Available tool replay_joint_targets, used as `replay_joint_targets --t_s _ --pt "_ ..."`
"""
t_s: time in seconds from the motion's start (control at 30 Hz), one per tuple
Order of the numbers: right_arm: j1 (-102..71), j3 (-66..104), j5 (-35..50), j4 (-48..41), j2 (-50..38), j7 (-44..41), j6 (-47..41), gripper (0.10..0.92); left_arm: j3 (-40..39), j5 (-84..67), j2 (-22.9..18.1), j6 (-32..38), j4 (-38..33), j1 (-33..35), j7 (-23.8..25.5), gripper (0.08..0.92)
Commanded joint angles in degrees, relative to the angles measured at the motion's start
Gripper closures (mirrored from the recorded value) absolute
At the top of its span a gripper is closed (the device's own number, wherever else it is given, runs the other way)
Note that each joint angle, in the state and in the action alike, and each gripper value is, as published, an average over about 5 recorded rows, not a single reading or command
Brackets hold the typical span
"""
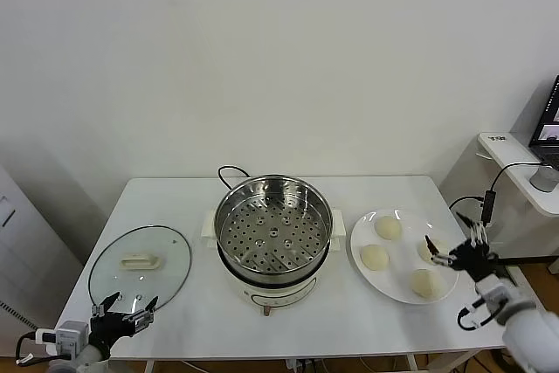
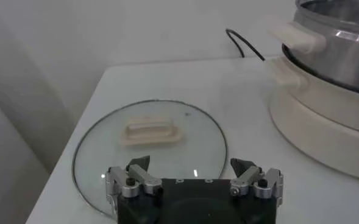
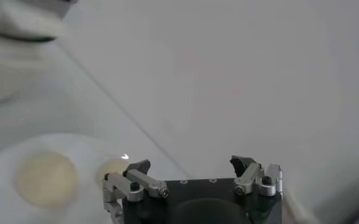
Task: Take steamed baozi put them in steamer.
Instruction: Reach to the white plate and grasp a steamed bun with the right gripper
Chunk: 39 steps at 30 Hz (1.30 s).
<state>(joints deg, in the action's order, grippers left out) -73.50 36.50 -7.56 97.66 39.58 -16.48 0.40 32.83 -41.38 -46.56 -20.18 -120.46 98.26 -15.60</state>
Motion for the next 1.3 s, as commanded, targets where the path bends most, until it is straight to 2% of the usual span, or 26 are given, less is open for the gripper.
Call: replay_joint_targets --t_s 0.03,0.33,0.6,0.9,1.3 --pt "24.0 -13.9 -5.7 -12.3 -10.7 -22.9 4.1 0.203 -0.8 0.5 0.1 -0.4 0.0 -1.5 -0.1 0.177" --pt "55.2 -45.1 1.9 -25.4 -13.3 -40.5 6.2 0.203 -1.1 0.6 0.1 -0.4 0.2 -1.8 -0.1 0.177" --pt "75.5 -67.2 1.7 -36.3 -6.7 -51.4 10.4 0.203 -0.9 1.2 0.1 -0.4 0.1 -1.5 -0.2 0.177" --pt "77.7 -70.2 -7.4 -47.5 7.4 -52.4 14.7 0.203 -0.6 1.2 0.1 -0.3 -0.1 -1.2 -0.2 0.177" --pt "73.0 -66.9 -17.3 -52.3 13.8 -48.2 15.7 0.203 -0.7 1.2 -0.2 -0.1 -0.3 -1.1 -0.3 0.177"
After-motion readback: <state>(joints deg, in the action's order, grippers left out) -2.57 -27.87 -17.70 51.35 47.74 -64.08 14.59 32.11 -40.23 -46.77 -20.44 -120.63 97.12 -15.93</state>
